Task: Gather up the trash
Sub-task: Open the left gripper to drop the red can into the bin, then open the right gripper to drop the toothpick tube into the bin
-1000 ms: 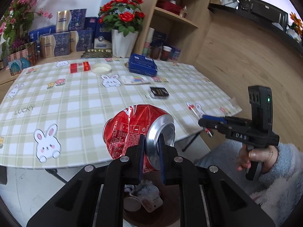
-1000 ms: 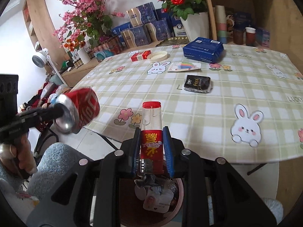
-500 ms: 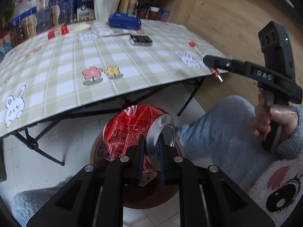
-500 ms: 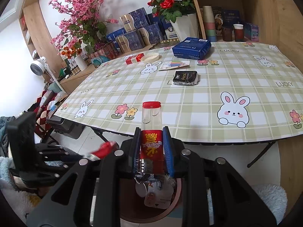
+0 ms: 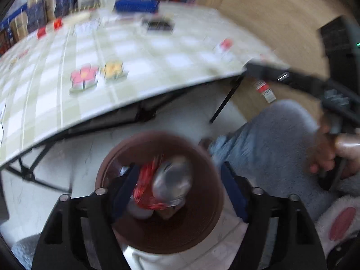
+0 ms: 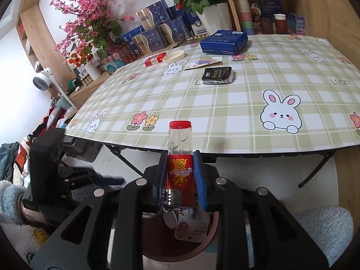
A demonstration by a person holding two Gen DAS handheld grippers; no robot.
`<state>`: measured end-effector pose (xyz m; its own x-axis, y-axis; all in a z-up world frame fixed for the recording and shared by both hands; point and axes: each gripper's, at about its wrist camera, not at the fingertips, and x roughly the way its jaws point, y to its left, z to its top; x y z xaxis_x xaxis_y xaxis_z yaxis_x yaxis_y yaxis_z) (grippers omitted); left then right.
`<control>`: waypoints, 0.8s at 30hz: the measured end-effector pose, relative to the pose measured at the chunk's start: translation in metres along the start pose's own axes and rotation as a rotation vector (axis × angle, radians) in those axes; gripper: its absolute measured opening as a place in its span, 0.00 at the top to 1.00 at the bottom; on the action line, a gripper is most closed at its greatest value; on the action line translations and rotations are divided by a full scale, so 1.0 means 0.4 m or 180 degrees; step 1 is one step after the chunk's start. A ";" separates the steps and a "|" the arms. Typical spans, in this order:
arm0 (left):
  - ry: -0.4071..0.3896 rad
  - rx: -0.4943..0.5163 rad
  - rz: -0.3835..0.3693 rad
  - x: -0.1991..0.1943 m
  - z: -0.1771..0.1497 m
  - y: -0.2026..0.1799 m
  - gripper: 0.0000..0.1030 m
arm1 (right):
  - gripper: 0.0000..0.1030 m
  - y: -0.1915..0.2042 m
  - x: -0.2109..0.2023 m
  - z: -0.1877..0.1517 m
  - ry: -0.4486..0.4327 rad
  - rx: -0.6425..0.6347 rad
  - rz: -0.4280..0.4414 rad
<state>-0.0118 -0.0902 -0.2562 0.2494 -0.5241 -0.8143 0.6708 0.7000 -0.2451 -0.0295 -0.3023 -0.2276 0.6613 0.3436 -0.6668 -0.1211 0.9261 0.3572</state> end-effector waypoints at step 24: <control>-0.1487 -0.1470 0.1394 -0.308 -0.092 0.215 0.06 | 0.74 0.124 0.186 -0.067 0.0789 -0.0552 0.0085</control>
<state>-0.0106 0.0523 -0.1965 0.7601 -0.2321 -0.6069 0.1114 0.9667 -0.2302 -0.0062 -0.2266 -0.2770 0.4578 0.3760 -0.8056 -0.2748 0.9216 0.2740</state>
